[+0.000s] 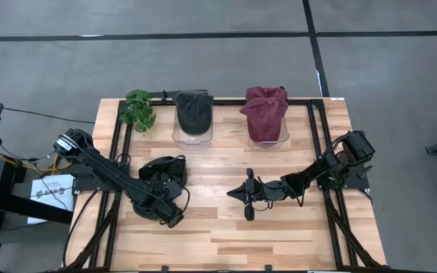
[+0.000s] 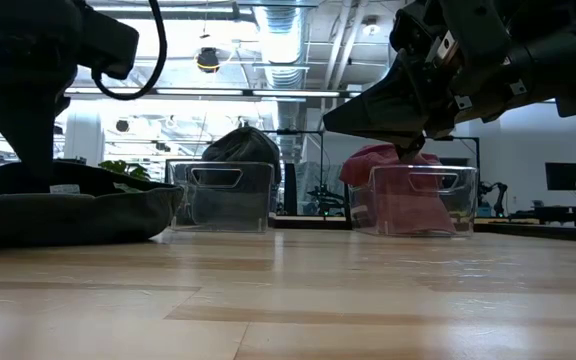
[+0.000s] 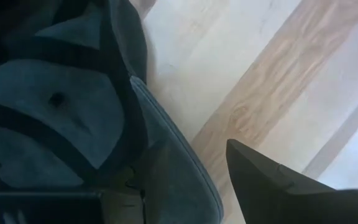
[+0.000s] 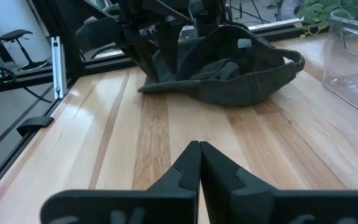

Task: Pick & Place hat
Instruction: Put the black cap into the left transparent bin

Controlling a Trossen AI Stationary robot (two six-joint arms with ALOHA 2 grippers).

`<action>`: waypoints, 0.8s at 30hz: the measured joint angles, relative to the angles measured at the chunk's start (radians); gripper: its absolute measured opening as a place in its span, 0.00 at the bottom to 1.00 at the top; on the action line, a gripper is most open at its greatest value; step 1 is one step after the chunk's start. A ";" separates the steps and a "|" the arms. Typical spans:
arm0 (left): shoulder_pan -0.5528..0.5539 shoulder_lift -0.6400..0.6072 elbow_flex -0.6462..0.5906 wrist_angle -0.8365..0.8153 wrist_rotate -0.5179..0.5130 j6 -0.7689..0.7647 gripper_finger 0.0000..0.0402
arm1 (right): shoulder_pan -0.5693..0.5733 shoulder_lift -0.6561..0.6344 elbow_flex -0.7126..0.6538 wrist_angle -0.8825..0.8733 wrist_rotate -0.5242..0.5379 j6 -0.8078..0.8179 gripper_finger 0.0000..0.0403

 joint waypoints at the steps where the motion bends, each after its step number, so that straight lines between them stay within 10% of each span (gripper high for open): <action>1: 0.000 0.000 0.000 0.000 -0.008 0.000 0.40 | 0.000 0.000 0.000 0.000 0.000 0.000 0.00; 24: 0.007 -0.001 -0.109 0.074 -0.013 -0.036 0.40 | 0.000 0.000 0.000 0.000 0.000 0.000 0.00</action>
